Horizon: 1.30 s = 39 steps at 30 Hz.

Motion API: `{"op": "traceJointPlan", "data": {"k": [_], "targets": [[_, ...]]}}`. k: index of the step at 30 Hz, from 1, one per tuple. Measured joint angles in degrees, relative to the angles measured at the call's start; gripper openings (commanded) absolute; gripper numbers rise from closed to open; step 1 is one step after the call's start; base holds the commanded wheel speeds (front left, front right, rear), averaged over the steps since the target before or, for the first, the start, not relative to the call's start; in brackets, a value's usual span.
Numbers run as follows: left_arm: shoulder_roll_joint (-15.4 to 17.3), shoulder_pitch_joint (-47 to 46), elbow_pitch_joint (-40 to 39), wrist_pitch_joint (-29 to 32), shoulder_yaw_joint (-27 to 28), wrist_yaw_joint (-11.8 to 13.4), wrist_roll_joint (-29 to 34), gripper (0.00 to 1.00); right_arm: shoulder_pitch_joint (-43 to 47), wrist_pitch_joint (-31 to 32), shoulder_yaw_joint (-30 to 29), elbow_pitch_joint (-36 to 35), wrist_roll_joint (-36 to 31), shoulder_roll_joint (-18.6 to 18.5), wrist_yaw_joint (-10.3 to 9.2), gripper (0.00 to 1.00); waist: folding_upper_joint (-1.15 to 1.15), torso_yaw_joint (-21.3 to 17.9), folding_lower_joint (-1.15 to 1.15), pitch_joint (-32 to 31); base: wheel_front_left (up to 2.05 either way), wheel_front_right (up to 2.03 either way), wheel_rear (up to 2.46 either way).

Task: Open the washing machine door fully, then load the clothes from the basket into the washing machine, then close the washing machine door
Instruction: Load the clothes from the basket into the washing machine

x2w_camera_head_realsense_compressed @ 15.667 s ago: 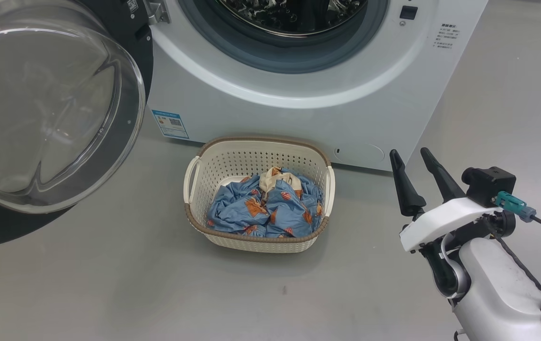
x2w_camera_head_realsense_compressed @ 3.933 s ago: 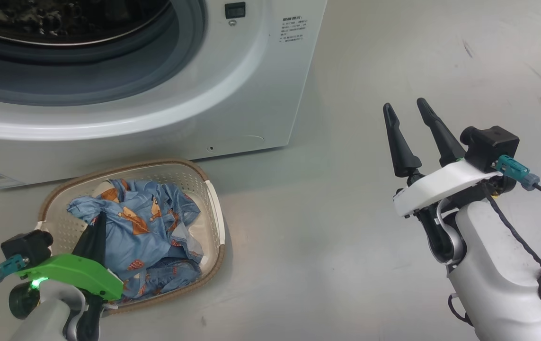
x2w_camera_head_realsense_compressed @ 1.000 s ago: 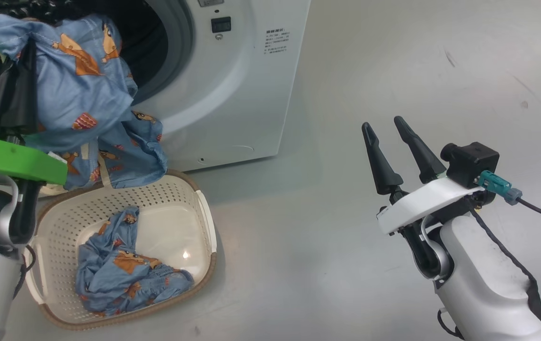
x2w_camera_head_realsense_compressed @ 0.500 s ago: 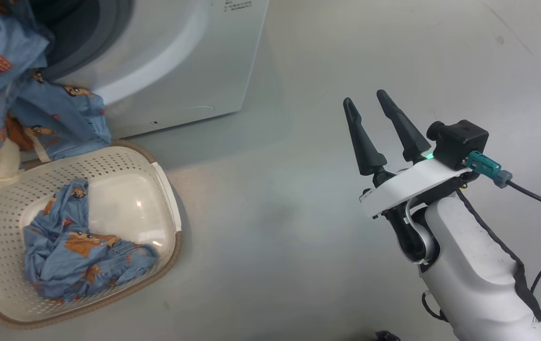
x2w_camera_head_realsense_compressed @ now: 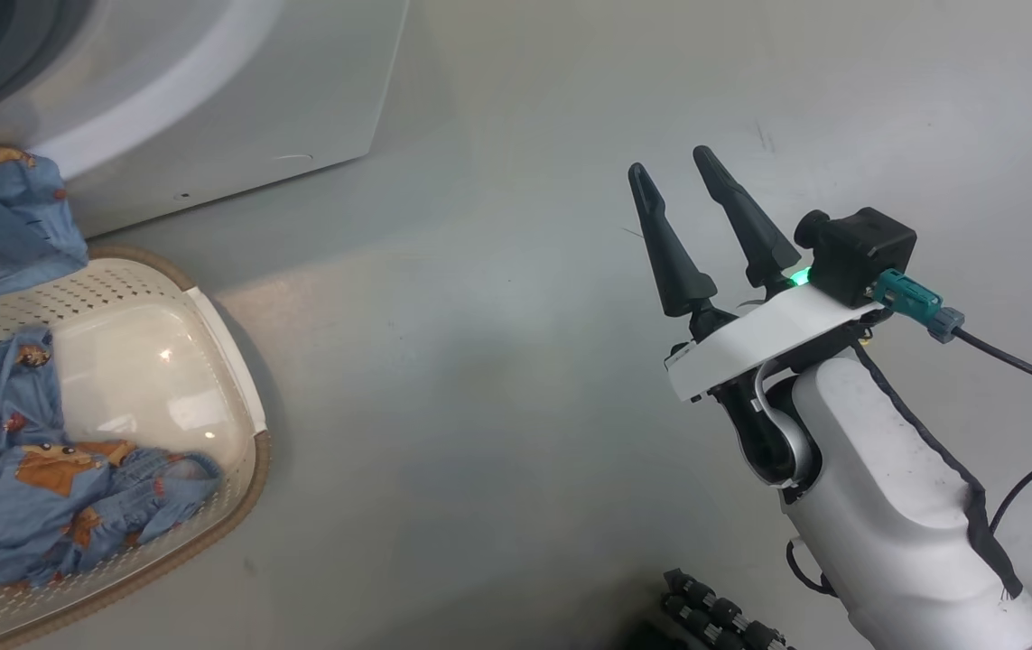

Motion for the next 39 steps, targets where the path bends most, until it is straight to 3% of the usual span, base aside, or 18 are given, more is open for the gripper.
{"op": "traceJointPlan", "data": {"k": [10, 11, 12, 28, 39], "targets": [[-0.85, -6.59, 2.58, -8.28, 3.69, 2.49, 1.30, 0.00, -0.02, 0.00, -1.27, -0.01, -0.58, 0.42, 0.00, 1.00, 0.00, -1.03, 0.00, 1.20, 0.00, 0.00, 0.00], [-1.09, -6.58, 3.63, -8.36, 3.70, 2.69, 1.51, 0.37, -0.03, 0.00, -1.27, -0.01, -0.59, 0.49, 0.00, 1.00, 0.00, -0.96, 0.00, 1.17, 0.00, 0.00, 0.00], [-1.56, -6.56, 4.78, -8.28, 3.61, 2.92, 1.49, 1.00, -0.03, 0.00, -1.40, 0.01, -0.73, 0.58, 0.00, 1.00, 0.00, -0.86, 0.00, 1.12, 0.00, 0.00, 0.00], [-7.81, -6.17, 10.95, -8.59, -1.49, 0.70, 1.74, 1.00, -0.03, 0.00, -2.94, 0.75, -2.19, 0.53, 0.00, 1.00, 0.00, 2.92, 0.00, -0.99, 0.00, 0.00, 0.00], [-8.34, -3.38, 11.02, -10.17, -3.14, -0.65, 1.75, 1.00, -0.03, 0.00, -4.76, -0.31, -2.76, -0.34, 0.00, 1.00, 0.00, 5.73, -0.01, -2.59, 0.00, 0.00, 0.00]]}}
